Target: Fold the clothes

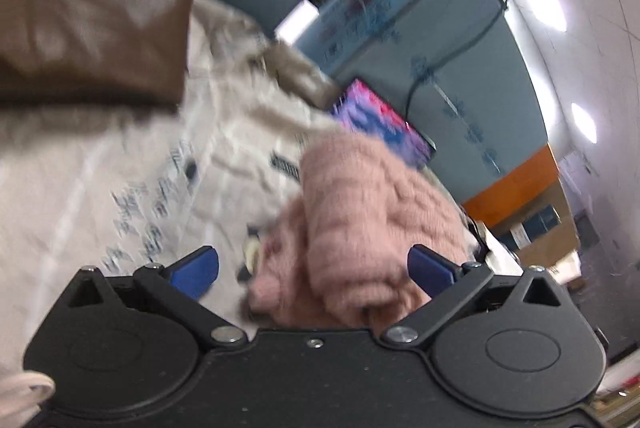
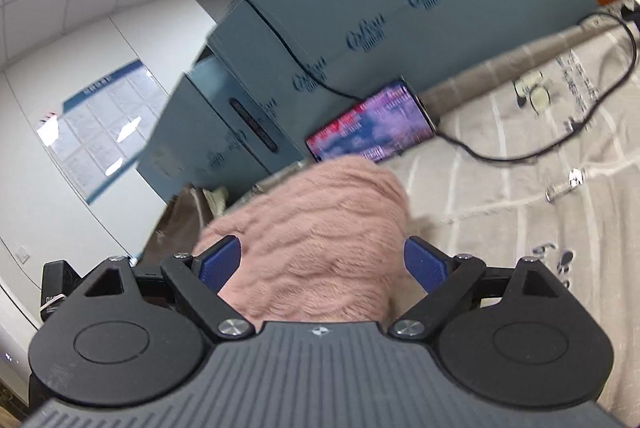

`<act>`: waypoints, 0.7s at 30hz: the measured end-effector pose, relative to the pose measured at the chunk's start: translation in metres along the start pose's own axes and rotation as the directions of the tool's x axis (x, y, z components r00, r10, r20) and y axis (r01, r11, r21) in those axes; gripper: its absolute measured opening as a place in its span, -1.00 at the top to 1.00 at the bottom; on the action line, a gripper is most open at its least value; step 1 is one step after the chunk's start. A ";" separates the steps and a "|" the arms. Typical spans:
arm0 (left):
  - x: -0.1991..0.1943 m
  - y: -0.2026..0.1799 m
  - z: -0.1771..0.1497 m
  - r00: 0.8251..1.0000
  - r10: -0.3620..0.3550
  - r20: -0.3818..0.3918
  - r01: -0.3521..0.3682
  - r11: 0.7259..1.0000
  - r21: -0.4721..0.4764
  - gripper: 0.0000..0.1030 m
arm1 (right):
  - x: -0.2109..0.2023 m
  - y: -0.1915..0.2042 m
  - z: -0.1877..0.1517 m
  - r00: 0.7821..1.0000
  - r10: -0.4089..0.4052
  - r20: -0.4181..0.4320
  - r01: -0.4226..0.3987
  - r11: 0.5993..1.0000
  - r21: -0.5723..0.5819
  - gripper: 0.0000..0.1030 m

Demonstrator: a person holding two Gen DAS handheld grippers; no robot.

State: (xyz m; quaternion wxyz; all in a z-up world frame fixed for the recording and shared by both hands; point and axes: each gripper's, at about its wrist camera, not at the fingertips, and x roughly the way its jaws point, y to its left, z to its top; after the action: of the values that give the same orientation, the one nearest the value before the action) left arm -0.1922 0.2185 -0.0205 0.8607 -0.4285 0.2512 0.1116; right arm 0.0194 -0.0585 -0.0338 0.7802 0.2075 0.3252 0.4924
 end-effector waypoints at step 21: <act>0.013 -0.057 -0.020 0.988 -0.137 0.074 0.110 0.950 0.292 -0.10 | -0.006 0.012 -0.002 1.000 -0.029 -0.005 0.029 0.998 -0.051 0.31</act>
State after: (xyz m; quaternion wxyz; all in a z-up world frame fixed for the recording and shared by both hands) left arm -0.1650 0.1671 0.0016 0.9298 -0.3082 0.1971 0.0398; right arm 0.0086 -0.0592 -0.0257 0.7915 0.1813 0.3176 0.4897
